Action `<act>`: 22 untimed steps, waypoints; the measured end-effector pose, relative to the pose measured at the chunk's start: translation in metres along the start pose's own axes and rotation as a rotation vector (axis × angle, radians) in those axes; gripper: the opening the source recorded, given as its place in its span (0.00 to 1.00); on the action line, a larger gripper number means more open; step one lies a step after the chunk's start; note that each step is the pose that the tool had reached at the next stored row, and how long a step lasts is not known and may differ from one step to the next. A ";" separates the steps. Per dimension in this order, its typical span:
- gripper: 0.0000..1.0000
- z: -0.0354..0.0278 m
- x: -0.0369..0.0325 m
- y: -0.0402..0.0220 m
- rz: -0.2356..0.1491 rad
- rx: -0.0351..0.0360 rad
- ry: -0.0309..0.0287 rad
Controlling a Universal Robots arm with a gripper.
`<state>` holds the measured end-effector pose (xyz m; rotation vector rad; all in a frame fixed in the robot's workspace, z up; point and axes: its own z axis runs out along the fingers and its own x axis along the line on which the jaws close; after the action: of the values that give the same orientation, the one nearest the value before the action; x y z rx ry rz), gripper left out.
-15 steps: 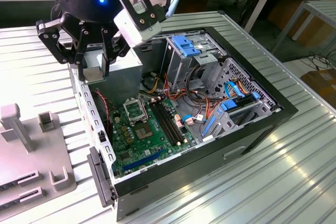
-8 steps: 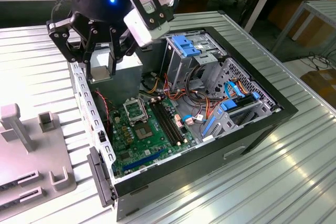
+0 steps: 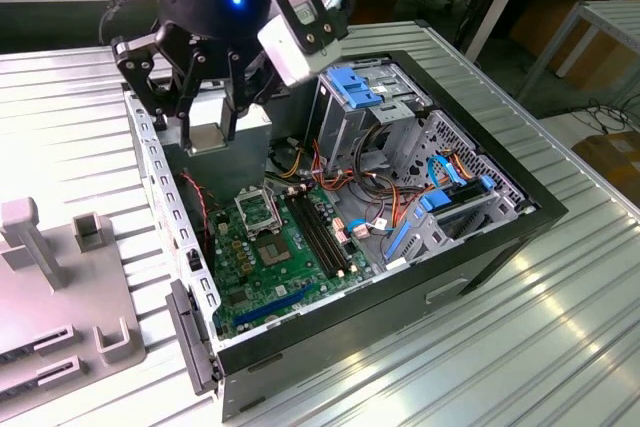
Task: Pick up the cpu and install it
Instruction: 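Pick up the cpu and move it towards the insertion slot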
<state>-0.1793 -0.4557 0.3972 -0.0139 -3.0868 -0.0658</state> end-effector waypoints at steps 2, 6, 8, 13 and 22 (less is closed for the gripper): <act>0.46 -0.0001 -0.0031 0.0000 0.000 0.0000 0.0001; 0.46 -0.0003 -0.0103 0.0001 0.000 0.0000 0.0000; 0.46 -0.0005 -0.0161 0.0001 0.000 0.0000 0.0000; 0.46 -0.0008 -0.0277 0.0002 0.000 0.0000 0.0000; 0.46 -0.0011 -0.0436 0.0004 0.000 0.0002 0.0001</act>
<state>-0.1356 -0.4557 0.3959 -0.0138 -3.0867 -0.0655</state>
